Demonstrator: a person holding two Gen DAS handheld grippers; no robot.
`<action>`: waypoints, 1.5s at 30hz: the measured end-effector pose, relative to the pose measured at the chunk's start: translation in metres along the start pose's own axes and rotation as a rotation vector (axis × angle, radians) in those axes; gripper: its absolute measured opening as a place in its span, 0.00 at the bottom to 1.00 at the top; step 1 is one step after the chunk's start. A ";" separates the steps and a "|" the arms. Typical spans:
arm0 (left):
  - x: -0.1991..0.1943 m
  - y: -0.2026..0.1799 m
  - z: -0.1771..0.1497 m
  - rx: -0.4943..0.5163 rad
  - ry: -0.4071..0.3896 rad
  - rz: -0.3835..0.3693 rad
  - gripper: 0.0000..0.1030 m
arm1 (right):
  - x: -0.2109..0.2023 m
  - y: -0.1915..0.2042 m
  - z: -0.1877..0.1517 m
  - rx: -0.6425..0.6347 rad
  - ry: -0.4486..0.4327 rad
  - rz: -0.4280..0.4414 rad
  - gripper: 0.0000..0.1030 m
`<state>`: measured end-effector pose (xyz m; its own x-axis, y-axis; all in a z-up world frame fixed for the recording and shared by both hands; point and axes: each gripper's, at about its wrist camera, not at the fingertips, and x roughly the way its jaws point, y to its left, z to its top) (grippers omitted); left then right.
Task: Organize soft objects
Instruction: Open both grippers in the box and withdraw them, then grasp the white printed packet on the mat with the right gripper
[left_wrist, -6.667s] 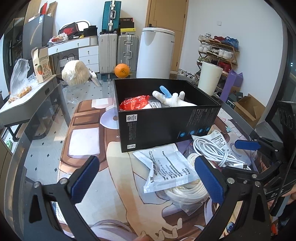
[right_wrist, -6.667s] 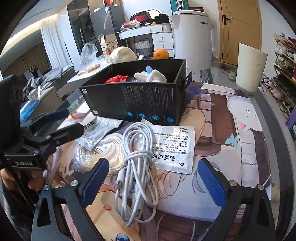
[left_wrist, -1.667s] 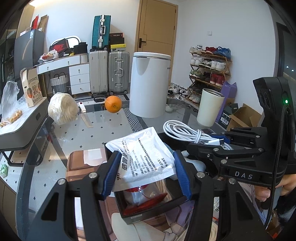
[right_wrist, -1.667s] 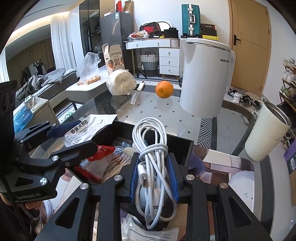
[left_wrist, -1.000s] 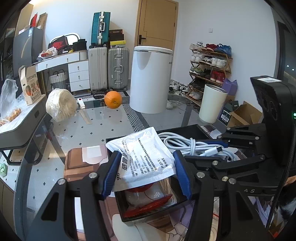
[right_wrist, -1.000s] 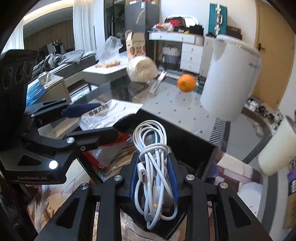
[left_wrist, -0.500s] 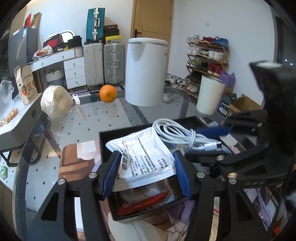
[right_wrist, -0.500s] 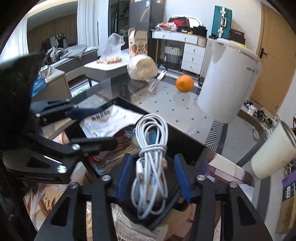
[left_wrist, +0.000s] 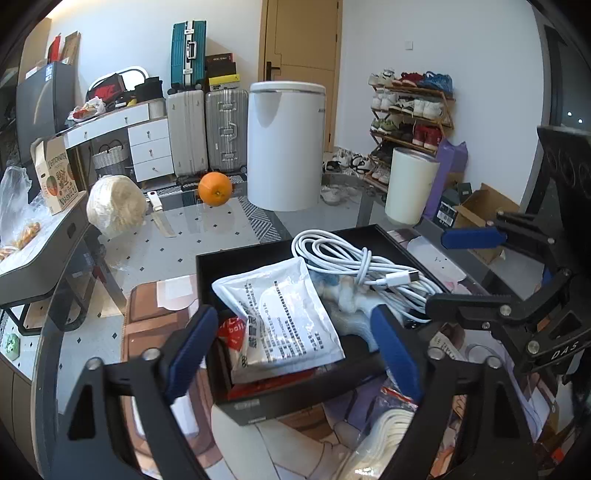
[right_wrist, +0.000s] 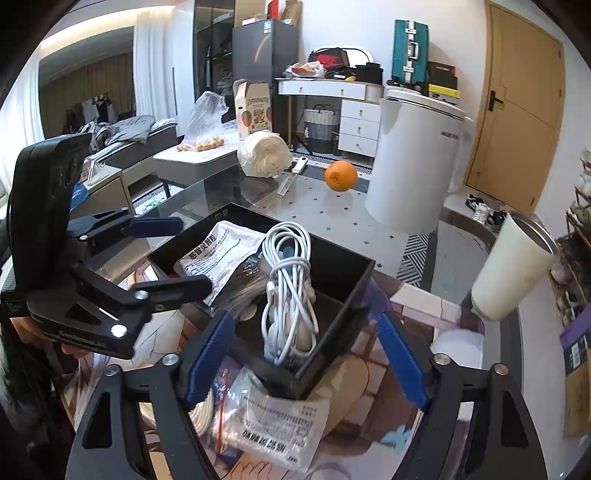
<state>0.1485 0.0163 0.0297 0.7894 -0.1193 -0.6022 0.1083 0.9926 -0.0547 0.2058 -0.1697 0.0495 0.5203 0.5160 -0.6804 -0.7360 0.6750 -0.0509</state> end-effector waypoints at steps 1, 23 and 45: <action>-0.004 -0.001 -0.001 -0.002 -0.007 0.000 0.91 | -0.003 0.000 -0.003 0.010 -0.006 -0.001 0.85; -0.043 -0.018 -0.056 -0.022 0.006 0.037 1.00 | -0.019 -0.013 -0.060 0.209 0.034 -0.031 0.99; -0.012 -0.078 -0.077 0.245 0.197 -0.012 1.00 | 0.003 -0.018 -0.075 0.210 0.146 -0.046 0.99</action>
<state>0.0843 -0.0583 -0.0197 0.6578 -0.1003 -0.7465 0.2776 0.9536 0.1164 0.1882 -0.2194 -0.0063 0.4723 0.4109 -0.7798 -0.5990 0.7986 0.0580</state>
